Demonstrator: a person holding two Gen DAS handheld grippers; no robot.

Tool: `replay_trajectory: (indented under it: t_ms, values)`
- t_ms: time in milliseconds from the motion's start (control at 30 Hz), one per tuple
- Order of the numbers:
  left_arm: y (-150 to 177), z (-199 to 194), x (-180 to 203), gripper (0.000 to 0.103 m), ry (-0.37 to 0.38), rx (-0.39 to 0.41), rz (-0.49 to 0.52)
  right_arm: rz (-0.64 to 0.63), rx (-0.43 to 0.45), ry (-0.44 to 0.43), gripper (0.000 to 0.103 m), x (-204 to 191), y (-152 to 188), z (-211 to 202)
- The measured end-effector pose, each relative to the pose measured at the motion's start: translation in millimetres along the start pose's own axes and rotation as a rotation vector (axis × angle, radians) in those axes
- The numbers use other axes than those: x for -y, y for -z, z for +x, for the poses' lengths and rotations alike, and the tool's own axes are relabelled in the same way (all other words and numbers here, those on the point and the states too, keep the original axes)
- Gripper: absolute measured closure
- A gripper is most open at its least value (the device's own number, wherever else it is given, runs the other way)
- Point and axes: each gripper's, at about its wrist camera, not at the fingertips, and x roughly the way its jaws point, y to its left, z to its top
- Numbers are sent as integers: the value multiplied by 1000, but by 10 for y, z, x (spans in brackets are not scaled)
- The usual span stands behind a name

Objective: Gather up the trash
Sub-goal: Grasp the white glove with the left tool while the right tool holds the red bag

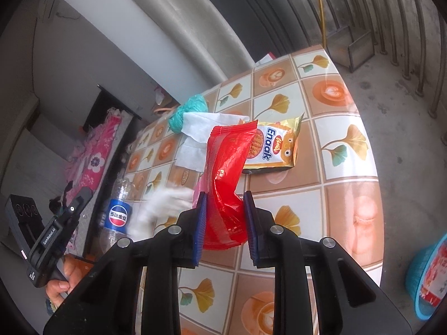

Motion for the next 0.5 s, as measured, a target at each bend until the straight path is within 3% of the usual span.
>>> replay_trajectory:
  t_ms: [200, 400, 433, 500]
  values:
    - [93, -63, 172, 103, -26, 0, 69, -1, 11, -14, 79, -6, 34, -94]
    - [295, 54, 218, 101, -19, -68, 166, -4, 13, -20, 79, 18, 70, -184]
    - [342, 104, 202, 98, -18, -98, 176, -3, 3, -26, 79, 32, 78, -170]
    - [448, 222, 122, 75, -22, -157, 173, 5, -21, -39, 79, 55, 99, -111]
